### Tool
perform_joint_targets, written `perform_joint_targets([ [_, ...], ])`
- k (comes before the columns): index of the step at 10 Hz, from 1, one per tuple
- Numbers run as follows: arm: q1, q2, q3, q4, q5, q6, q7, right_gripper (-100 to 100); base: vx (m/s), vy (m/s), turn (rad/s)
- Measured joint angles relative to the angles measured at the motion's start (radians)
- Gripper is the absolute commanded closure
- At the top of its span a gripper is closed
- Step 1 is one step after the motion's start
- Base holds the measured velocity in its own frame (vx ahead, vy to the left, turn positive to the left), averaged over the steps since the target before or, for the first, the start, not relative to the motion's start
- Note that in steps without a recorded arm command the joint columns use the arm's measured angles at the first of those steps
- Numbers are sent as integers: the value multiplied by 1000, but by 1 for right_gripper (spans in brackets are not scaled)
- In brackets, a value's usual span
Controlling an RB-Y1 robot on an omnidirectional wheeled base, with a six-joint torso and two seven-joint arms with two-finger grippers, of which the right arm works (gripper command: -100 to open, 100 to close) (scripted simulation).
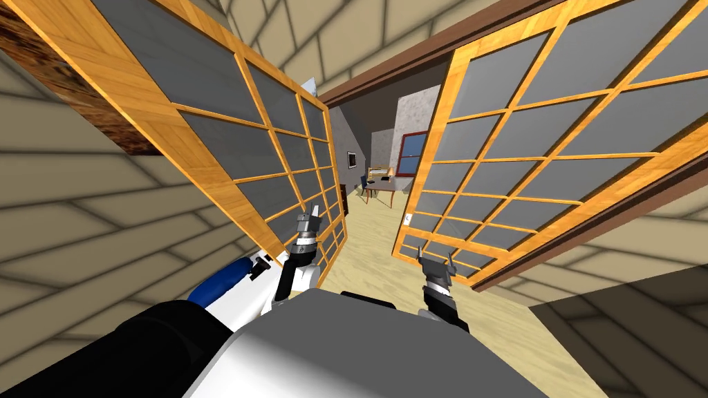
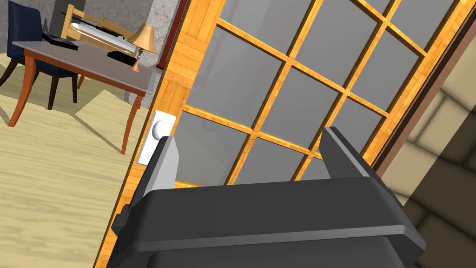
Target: Pull the door open
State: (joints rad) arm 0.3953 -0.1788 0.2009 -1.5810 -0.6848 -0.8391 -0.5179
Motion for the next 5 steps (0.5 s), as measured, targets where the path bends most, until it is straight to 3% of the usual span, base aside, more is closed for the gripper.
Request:
perform_joint_targets([
  [5,-32,-31,38,124,-110,-53,-118,-100,86,-44,160],
])
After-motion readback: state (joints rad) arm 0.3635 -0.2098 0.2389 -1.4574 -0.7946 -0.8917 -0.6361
